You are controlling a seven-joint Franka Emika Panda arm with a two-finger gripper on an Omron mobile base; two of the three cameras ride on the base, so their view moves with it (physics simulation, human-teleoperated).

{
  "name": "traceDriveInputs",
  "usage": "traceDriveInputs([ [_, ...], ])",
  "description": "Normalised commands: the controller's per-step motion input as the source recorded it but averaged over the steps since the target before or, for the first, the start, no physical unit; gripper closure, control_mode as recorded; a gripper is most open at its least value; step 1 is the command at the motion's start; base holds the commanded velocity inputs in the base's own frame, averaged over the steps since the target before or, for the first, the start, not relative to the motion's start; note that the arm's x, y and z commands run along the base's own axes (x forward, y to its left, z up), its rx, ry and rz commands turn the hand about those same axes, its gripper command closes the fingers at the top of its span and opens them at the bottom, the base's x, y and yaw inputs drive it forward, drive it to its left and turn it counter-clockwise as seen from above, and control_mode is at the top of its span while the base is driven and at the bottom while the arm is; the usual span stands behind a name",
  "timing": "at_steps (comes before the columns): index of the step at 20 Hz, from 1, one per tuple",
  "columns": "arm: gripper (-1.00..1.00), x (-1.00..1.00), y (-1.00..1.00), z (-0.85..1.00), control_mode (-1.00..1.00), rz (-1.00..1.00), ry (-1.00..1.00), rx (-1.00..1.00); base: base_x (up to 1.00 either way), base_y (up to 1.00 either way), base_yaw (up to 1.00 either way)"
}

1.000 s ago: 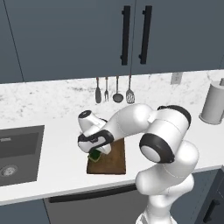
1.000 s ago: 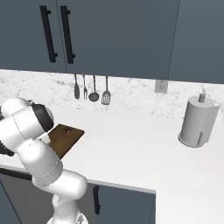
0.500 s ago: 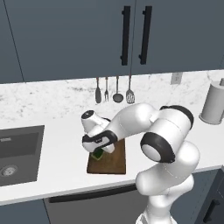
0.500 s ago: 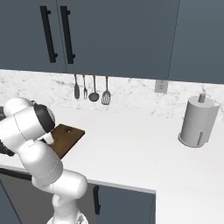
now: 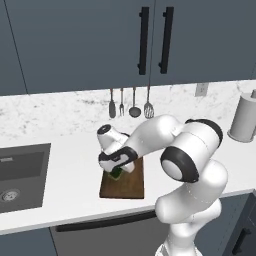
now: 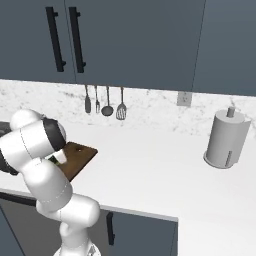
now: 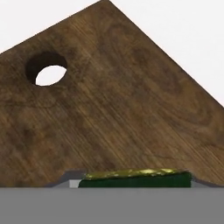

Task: Pick up the sponge from the counter and clean the cutting board by briefly scrubbing or pressing down on the cutting board. Once finished, release the sponge.

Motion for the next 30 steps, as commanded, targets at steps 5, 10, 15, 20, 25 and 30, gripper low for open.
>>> traceDriveInputs([
  [5, 1.00, 0.00, -0.90, -0.47, -1.00, -0.07, -0.09, 0.00, 0.00, 0.00, 0.00],
  [10, 1.00, 0.00, -1.00, -0.45, -1.00, -0.08, -0.07, 0.00, 0.00, 0.00, 0.00],
  [15, 1.00, 0.00, -1.00, -0.41, -1.00, -0.10, 0.00, 0.00, 0.00, 0.00, 0.00],
  [20, 1.00, 0.00, -0.96, -0.20, -1.00, -0.11, 0.00, 0.00, 0.00, 0.00, 0.00],
  [25, 1.00, 0.00, -0.90, -0.36, -1.00, -0.10, 0.00, 0.00, 0.00, 0.00, 0.00],
  [30, 1.00, 0.00, -0.90, -0.40, -1.00, -0.11, -0.03, 0.00, 0.00, 0.00, 0.00],
])
